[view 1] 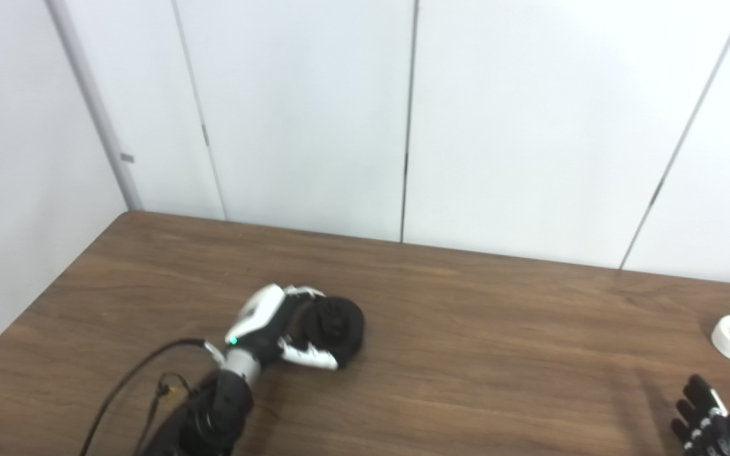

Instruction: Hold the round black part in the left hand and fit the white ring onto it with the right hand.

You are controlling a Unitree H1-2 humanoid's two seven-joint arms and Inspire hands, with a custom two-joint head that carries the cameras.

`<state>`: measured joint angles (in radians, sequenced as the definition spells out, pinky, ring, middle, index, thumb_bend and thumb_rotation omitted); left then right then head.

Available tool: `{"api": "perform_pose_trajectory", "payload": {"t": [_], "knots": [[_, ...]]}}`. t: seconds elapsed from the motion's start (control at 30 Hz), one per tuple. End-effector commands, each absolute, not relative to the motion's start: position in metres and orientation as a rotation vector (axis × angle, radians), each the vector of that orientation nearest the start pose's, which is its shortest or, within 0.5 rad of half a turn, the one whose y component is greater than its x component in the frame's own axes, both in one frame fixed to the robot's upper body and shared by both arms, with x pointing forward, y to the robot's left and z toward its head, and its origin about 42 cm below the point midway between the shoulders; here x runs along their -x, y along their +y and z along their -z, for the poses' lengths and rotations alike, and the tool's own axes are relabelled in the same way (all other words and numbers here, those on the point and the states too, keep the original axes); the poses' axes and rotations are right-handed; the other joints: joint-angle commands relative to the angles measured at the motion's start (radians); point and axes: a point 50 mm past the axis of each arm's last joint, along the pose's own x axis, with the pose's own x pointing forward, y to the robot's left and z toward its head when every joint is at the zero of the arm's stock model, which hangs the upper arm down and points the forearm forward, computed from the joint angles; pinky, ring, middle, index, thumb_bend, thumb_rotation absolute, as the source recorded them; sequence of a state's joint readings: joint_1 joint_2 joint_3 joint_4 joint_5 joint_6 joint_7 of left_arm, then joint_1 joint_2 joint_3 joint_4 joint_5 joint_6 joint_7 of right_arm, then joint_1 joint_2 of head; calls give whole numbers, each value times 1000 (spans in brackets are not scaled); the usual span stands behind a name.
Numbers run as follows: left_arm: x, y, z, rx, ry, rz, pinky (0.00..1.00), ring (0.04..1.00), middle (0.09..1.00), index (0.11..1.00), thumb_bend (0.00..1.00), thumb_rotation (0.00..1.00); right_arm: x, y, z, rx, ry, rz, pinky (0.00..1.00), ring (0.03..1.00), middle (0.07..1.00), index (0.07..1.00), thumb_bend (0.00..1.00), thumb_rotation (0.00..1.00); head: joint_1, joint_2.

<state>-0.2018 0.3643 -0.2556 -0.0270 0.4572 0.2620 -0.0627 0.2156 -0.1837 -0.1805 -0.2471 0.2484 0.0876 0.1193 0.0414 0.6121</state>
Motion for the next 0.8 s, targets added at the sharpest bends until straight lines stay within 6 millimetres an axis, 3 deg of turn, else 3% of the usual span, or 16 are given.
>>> {"api": "perform_pose_trajectory", "payload": {"t": [0.0, 0.17, 0.23, 0.47, 0.77], "knots": [[-333, 244, -145, -852, 10, 251, 917, 952, 861, 487, 512, 58, -215, -315, -133, -6, -78, 44, 1000, 1000, 987, 964, 558, 1000, -22, 17], [-310, 227, -138, -839, -43, 352, 912, 952, 859, 486, 514, 57, -217, -310, -133, 2, -77, 44, 1000, 1000, 979, 962, 568, 1000, -66, 54], [-302, 222, -136, -846, -64, 389, 982, 960, 861, 486, 514, 58, -218, -309, -133, -1, -74, 46, 1000, 1000, 977, 956, 604, 1000, -79, 67], [-277, 207, -131, -951, -180, 495, 1000, 955, 849, 484, 517, 61, -224, -300, -137, -36, -67, 48, 1000, 1000, 968, 942, 586, 1000, -137, 137], [-252, 193, -145, -959, -182, 610, 1000, 964, 860, 483, 516, 64, -236, -291, -150, -37, -79, 39, 1000, 993, 960, 943, 602, 1000, -193, 239]]}}
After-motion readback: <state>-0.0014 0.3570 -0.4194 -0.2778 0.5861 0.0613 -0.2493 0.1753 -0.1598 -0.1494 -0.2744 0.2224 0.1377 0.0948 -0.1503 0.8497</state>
